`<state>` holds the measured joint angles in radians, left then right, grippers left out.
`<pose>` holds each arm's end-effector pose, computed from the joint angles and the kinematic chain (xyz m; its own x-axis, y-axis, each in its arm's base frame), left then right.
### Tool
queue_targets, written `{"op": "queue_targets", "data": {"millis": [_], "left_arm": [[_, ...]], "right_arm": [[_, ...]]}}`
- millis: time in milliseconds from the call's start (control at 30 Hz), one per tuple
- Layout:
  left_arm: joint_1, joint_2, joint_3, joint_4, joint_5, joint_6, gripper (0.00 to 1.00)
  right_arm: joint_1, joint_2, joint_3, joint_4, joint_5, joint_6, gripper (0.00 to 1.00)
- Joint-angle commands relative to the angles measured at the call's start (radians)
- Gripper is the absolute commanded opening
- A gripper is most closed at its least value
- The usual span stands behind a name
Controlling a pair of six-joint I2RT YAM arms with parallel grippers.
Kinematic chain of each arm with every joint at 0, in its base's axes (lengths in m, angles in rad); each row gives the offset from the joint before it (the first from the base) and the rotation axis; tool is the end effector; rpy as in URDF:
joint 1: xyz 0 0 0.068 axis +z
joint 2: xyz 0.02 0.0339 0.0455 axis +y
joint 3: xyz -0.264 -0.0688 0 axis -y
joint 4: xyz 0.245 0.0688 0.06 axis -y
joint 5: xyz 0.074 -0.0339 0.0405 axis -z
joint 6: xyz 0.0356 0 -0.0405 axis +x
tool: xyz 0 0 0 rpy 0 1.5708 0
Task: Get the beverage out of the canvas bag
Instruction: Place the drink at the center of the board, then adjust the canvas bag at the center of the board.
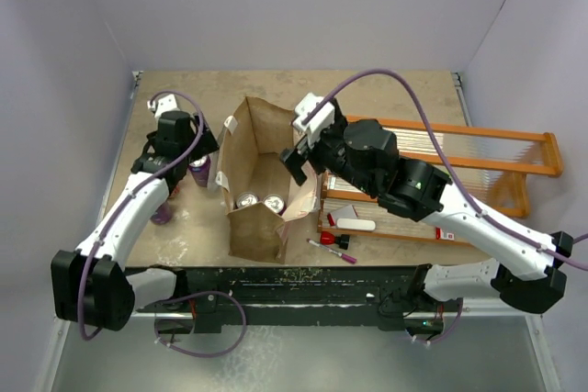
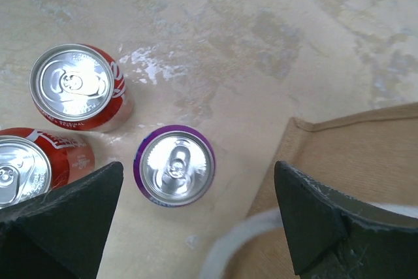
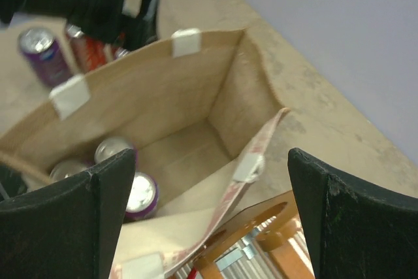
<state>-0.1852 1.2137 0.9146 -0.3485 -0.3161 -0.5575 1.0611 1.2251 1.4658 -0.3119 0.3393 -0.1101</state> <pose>0.2630 -0.0380 0.2809 -0.4668 -0.4241 -0.7760 -0.3720 0.8903 -0.2628 0.1379 0.2225 0.4709 0.0381 -0.1441 -0.9888 -0.6610 0.7385 -0.1331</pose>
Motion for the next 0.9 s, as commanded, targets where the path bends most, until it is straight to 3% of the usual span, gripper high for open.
{"op": "queue_targets", "data": {"millis": [0,167,500,700,867], "left_arm": [[0.006,-0.094,0.087,-0.055,0.099,-0.005,1.0],[0.006,-0.166,0.141,-0.102,0.279,0.013,0.99],[0.006,-0.2,0.293,-0.219,0.588,0.055,1.0],[0.004,-0.134,0.386,-0.209,0.735,0.03,0.99],[-0.01,-0.152,0.302,-0.088,0.857,-0.091,0.89]], "right_arm": [[0.004,-0.081,-0.095,0.071,-0.252,-0.131,1.0],[0.003,-0.124,-0.196,0.061,-0.403,-0.226,1.0],[0.003,-0.061,-0.276,0.136,-0.421,-0.354,1.0],[0.004,0.011,-0.28,0.12,-0.472,-0.414,1.0],[0.003,-0.029,-0.413,0.167,-0.487,-0.491,1.0]]}}
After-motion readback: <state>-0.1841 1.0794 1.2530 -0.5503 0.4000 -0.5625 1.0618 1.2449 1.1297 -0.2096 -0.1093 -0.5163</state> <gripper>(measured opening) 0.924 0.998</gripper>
